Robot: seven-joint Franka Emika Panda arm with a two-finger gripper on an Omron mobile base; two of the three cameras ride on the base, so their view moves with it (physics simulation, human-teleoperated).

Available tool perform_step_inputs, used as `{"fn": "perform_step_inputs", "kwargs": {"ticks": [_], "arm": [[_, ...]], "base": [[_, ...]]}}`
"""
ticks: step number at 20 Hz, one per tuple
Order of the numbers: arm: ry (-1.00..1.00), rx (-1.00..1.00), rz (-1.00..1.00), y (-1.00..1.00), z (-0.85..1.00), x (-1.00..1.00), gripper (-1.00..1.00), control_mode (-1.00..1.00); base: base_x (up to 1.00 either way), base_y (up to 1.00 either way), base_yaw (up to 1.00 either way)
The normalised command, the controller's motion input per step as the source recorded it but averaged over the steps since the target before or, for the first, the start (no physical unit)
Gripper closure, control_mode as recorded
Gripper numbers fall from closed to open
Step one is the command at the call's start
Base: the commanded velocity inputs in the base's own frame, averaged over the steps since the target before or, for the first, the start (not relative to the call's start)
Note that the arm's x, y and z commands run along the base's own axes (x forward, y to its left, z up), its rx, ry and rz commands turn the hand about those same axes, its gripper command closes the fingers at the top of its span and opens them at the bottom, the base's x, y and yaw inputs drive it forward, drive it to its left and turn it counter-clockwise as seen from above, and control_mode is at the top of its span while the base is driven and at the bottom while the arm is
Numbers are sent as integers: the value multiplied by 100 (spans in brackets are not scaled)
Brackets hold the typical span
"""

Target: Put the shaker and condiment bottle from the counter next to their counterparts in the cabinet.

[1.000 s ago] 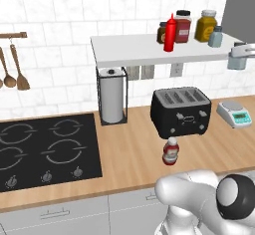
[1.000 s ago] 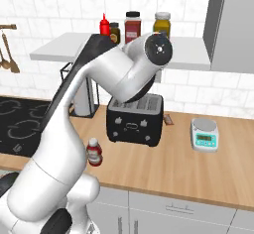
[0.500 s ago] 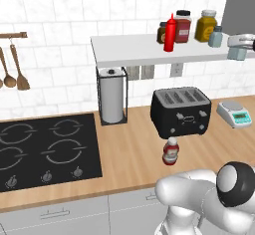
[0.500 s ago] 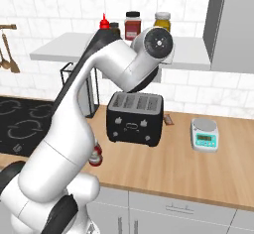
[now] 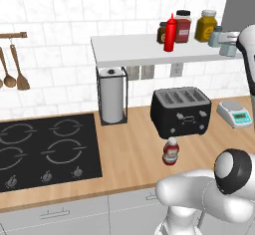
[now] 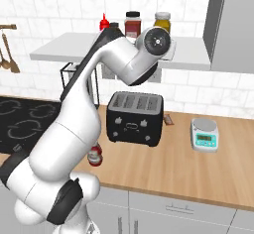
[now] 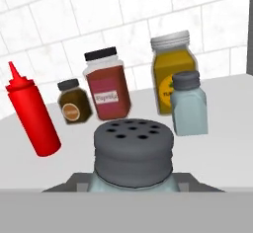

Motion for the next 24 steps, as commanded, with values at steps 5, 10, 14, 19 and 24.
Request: {"fn": "perform_step_inputs", "kwargs": {"ticks": [5, 10, 14, 19, 24], "arm": [[0, 0, 0, -12, 0, 25, 100, -100], [0, 0, 0, -6, -1, 38, 100, -100], [-1, 0, -3, 4, -3, 32, 100, -100], [-9, -1, 0, 0, -17, 43, 100, -100], [-12, -3, 0, -3, -18, 48, 100, -100]], "base": [[0, 0, 0], [0, 0, 0], [0, 0, 0], [0, 0, 0], [0, 0, 0]]}}
